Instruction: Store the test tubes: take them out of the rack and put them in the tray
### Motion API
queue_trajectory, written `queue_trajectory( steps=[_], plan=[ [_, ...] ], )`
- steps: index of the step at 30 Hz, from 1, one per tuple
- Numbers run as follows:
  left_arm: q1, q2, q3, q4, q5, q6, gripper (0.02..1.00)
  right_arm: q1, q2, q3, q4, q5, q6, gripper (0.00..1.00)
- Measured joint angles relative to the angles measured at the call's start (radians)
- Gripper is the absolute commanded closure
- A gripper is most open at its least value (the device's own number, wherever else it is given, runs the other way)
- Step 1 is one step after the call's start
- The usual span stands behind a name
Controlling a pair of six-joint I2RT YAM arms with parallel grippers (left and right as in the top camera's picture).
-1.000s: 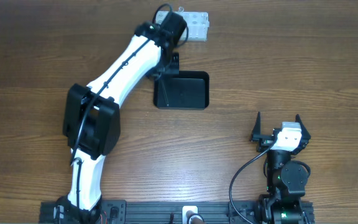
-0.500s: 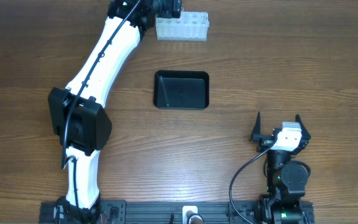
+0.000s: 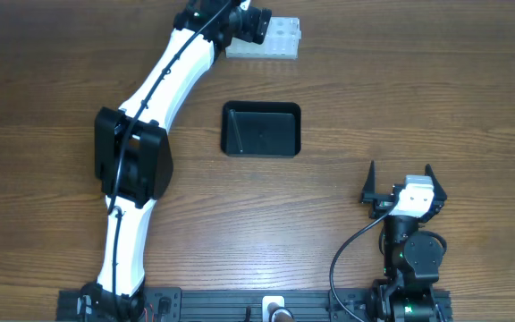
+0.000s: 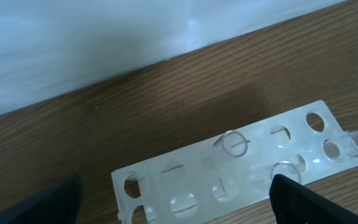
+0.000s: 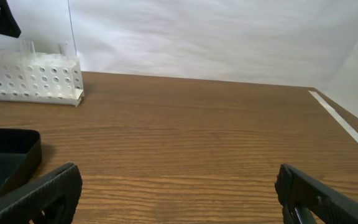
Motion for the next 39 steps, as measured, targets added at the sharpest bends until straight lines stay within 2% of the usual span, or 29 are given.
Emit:
queue_trajectory(
  steps=[39],
  plan=[
    [0.012,0.060,0.000,0.115,0.033,0.024,0.056,0.000,0.000,0.000,0.000,0.000,0.000,0.009]
  ],
)
